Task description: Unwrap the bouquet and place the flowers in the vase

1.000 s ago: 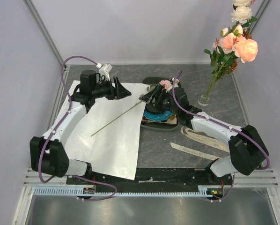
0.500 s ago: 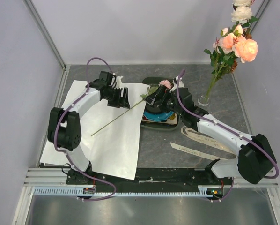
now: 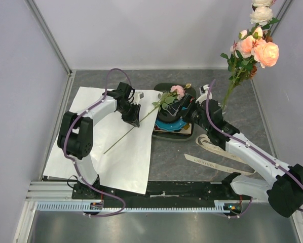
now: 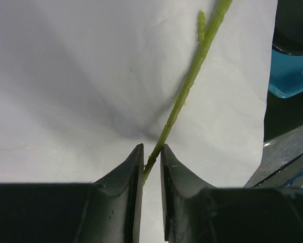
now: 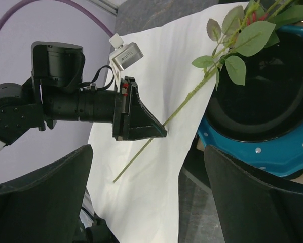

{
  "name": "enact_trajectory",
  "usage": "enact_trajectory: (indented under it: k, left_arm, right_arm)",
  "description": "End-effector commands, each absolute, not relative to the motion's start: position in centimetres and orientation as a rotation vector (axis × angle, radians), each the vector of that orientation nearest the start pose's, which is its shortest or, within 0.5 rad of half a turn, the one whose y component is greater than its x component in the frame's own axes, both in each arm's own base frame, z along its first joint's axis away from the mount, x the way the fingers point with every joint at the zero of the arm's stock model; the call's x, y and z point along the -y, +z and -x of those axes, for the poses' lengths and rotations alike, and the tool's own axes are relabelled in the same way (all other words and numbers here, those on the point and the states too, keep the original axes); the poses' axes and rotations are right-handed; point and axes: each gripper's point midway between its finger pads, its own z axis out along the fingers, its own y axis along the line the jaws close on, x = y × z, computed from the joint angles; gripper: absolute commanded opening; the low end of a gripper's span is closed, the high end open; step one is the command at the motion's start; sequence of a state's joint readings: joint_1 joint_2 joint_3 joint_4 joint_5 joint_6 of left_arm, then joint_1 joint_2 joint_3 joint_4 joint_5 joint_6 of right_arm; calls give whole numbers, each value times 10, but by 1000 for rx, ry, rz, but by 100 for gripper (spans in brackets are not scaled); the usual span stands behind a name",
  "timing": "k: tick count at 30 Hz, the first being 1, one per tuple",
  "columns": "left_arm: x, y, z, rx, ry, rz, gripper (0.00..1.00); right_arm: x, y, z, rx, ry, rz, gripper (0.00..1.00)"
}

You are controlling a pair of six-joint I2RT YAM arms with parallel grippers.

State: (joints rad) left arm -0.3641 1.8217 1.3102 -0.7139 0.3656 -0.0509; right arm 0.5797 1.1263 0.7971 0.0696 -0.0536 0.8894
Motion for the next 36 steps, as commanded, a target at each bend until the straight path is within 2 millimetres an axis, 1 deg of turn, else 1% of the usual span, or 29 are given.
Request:
enact_trajectory:
  k: [1,2,3,4,6,7,8,9,10,12,13,14,15,16,17,18,20,23,26,30,32,33,35,36]
  left_arm:
    - [197,88,-330,-2683,-607,-594,20]
    - [198,90,-329,-2680,-611,-595,17]
    - [199,95,-330,-2665,-614,-596,7]
    - [201,98,-330,-2655,-624,-598,2]
    - [205,108,-332,-2617,-635,-604,2]
    - [207,117,-331,-2584,-661,-607,2]
    - [210,124,-331,-2560,-678,-608,2]
    - [213,130,-334,-2531,-699,-601,2]
    - [219,143,-330,-2490,-749,-614,2]
    - [228,159,-330,-2418,-821,-619,2]
    - [233,171,-323,-2375,-884,-635,2]
    - [237,178,-321,-2342,-915,-643,2]
    - [240,183,-319,-2312,-947,-643,2]
    - [245,191,-314,-2278,-1004,-666,2]
    - [247,201,-311,-2242,-1027,-671,2]
    - [249,201,-308,-2240,-1050,-662,2]
    - [255,212,-303,-2194,-1117,-677,2]
    - [261,218,-297,-2171,-1190,-684,2]
    - [263,220,-294,-2163,-1219,-692,2]
    - [265,228,-289,-2130,-1238,-707,2]
    - [266,229,-287,-2125,-1241,-714,2]
    - [266,230,-286,-2124,-1240,-715,2]
    - [267,231,-285,-2118,-1243,-721,2]
    - [268,231,-285,-2118,-1244,-724,2]
  right_arm:
    - [-245,238,-305,-1950,1030,-266,98]
    - [-246,238,-306,-1953,1033,-263,98]
    - [-248,237,-306,-1958,1037,-263,98]
    - [-250,232,-307,-1974,1040,-269,98]
    - [-255,232,-308,-1980,1064,-266,98]
    - [-258,226,-310,-1998,1075,-280,98]
    - [-261,227,-311,-1992,1094,-282,98]
    - [-267,221,-312,-2012,1110,-276,98]
    - [-270,220,-312,-2018,1121,-274,98]
    - [-278,217,-315,-2032,1140,-266,98]
    - [-284,217,-314,-2037,1147,-250,98]
    - [-287,222,-316,-2030,1150,-241,98]
    - [-289,221,-317,-2034,1150,-234,98]
    - [-292,222,-318,-2033,1155,-227,98]
    - [-294,229,-320,-2009,1167,-221,98]
    - [-295,232,-321,-2000,1171,-216,98]
    - [-293,240,-327,-1970,1162,-237,97]
    - [-290,250,-332,-1916,1169,-298,95]
    - [-286,260,-339,-1857,1194,-371,88]
    - [-291,267,-350,-1814,1218,-391,72]
    - [-293,264,-358,-1830,1198,-399,68]
    - [-293,263,-359,-1836,1190,-401,63]
    - [-295,258,-362,-1844,1192,-415,60]
    - [-295,258,-363,-1841,1196,-422,57]
